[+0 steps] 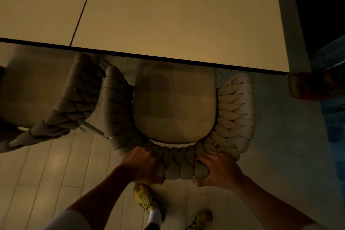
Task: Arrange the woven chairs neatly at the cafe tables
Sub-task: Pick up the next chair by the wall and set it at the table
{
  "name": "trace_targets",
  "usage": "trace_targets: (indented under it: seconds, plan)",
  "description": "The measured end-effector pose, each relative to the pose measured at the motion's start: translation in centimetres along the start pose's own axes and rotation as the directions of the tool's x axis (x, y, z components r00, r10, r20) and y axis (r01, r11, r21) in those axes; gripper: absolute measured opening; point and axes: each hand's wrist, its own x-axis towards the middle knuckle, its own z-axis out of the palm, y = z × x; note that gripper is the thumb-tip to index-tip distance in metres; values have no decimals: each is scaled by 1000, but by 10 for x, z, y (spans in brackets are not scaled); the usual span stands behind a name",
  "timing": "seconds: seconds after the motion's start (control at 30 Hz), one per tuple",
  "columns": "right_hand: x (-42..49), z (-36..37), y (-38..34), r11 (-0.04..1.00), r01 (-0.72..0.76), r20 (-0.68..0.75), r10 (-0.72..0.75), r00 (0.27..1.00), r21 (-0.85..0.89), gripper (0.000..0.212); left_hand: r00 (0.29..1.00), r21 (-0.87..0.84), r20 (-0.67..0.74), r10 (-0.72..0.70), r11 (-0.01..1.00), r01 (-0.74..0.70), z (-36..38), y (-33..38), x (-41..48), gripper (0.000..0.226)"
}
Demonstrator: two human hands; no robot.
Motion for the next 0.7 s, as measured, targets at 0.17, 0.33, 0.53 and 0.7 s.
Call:
trace_targets:
  seconds: [0.17, 0.33, 0.53, 0.7]
  plan:
    - [3, 4, 2, 999, -3, 7, 3, 1000, 51, 83, 1000, -4, 5, 27, 1000, -27, 2, -5, 3, 75]
    - [7, -2, 2, 999, -2, -33, 4, 999, 45, 81, 999, 12, -19, 39, 999, -39, -2, -9, 7, 71]
    - [10, 0, 4, 1000, -13, -29, 14, 999, 16, 85, 1000, 26, -7, 24, 999, -24, 4, -13, 13, 77]
    - [12, -7, 3, 999, -20, -17, 20, 1000, -29, 86, 1000, 1, 6, -25, 1000, 25, 3, -13, 15, 67]
